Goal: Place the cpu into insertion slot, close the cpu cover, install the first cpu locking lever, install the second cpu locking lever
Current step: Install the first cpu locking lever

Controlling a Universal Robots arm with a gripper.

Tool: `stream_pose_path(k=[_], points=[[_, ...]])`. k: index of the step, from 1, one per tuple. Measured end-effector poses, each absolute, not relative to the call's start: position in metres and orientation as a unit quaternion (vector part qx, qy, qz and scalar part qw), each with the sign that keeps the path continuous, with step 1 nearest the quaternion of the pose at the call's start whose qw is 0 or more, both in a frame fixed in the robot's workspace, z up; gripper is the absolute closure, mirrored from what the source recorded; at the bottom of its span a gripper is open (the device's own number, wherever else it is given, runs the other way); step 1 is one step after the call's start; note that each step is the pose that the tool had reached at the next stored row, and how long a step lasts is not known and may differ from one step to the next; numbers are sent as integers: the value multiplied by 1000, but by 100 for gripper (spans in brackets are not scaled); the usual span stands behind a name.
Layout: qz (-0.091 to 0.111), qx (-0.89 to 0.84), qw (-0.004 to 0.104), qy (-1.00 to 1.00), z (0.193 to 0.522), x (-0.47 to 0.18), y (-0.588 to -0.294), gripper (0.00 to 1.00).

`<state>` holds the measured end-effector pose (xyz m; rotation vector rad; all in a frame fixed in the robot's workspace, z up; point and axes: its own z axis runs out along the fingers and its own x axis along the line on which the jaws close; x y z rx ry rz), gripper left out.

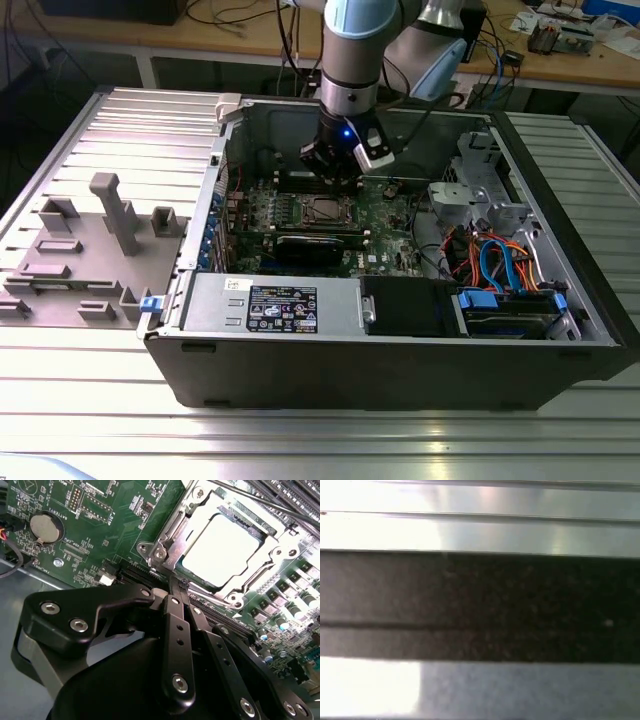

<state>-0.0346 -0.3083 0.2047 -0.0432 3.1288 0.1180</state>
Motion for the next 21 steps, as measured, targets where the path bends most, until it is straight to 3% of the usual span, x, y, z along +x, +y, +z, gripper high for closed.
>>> stream_pose_path(k=[16, 21], points=[[41, -14, 0, 999, 201, -30, -314, 89], [54, -14, 1, 998, 201, -30, -314, 89]])
